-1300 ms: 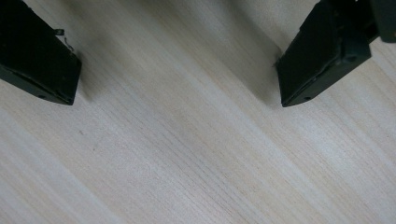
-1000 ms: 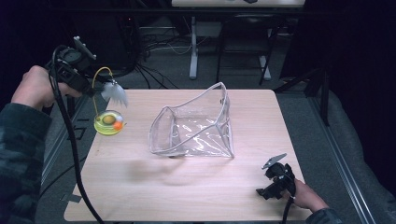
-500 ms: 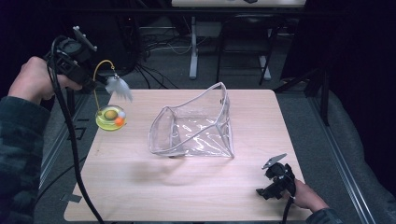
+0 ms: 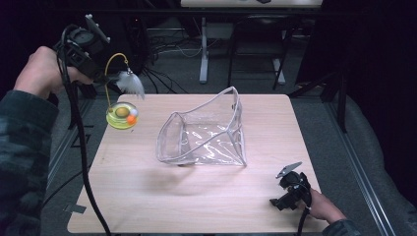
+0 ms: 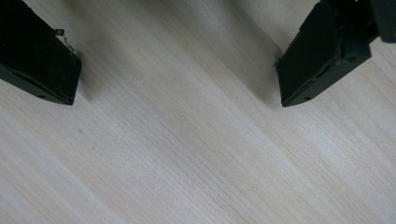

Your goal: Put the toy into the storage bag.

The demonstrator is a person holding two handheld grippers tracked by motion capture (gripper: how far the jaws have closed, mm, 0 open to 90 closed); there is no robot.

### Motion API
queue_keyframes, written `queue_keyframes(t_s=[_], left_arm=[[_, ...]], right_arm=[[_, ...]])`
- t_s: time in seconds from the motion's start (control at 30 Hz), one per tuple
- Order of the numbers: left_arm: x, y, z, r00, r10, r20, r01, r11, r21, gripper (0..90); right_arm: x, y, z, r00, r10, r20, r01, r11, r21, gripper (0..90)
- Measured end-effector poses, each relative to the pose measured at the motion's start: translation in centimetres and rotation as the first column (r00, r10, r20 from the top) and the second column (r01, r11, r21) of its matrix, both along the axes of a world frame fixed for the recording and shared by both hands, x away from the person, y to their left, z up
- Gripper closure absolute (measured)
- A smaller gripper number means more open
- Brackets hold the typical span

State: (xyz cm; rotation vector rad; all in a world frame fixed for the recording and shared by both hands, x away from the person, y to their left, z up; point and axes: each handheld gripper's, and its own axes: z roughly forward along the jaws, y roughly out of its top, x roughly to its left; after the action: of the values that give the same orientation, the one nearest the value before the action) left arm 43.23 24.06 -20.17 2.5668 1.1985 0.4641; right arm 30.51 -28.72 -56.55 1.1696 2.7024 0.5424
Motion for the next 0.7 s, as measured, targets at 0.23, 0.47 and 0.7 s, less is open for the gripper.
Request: queue_keyframes(t_s=[0.23, 0.47, 0.7], left_arm=[[0.5, -1.5, 0.9, 0.9995, -0.031, 0.004, 0.031, 0.9995, 0.012, 88.3], [1.1, -2.9, 1.0, 0.9986, -0.053, -0.002, 0.053, 0.9985, 0.011, 88.3], [0.9, -4.6, 1.7, 0.9956, -0.090, 0.026, 0.089, 0.9957, 0.024, 88.3]], right_arm=[[0.0, 0.0, 0.0, 1.0000, 0.001, 0.000, -0.001, 1.000, -0.001, 0.0], [0.0, 0.0, 0.0, 1.0000, 0.001, 0.000, -0.001, 1.000, -0.001, 0.0], [0.0, -0.1, 0.0, 1.0000, 0.008, -0.002, -0.008, 1.000, -0.011, 0.0]])
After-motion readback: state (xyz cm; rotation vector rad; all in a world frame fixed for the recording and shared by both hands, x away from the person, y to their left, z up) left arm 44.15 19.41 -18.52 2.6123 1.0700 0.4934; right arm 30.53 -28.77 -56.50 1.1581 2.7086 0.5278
